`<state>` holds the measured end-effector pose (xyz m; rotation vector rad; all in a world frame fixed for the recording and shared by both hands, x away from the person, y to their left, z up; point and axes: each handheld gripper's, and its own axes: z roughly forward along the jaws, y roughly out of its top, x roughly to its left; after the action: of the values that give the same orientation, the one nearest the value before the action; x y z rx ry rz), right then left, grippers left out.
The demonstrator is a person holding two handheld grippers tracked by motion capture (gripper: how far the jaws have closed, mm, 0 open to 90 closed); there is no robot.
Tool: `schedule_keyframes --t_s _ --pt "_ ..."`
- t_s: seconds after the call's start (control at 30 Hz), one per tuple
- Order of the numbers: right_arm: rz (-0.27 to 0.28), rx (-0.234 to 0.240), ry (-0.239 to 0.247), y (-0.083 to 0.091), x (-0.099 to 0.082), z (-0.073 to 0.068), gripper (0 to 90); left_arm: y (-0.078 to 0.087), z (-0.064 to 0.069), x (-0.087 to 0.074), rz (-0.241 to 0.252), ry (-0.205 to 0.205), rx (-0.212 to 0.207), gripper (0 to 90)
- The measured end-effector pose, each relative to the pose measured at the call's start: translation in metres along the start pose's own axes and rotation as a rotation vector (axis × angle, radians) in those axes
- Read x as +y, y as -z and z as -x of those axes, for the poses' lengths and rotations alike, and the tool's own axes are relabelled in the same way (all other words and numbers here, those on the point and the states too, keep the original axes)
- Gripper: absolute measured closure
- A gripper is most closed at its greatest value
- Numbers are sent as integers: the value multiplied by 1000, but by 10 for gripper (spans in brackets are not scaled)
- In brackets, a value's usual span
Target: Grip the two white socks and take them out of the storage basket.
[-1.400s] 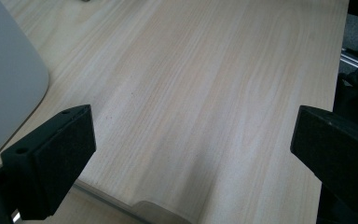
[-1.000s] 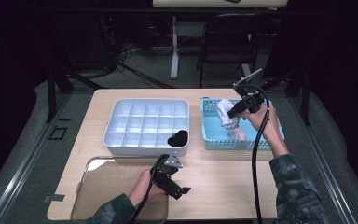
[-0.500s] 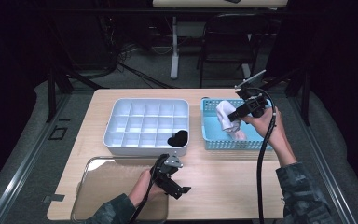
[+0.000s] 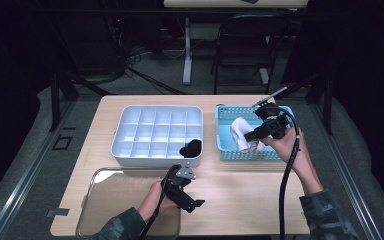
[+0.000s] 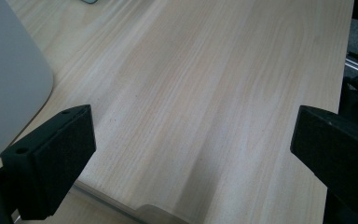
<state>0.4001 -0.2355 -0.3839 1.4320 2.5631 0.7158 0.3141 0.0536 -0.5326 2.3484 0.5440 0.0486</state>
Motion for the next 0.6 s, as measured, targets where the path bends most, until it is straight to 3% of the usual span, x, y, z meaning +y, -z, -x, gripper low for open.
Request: schedule_keyframes --t_s 0.33,0.6 --pt "-33 43 17 -15 -27 -15 677 -1 2 1 -3 -3 10 1" --pt "-64 77 22 -35 -46 -26 676 -2 2 1 5 -1 -4 1"
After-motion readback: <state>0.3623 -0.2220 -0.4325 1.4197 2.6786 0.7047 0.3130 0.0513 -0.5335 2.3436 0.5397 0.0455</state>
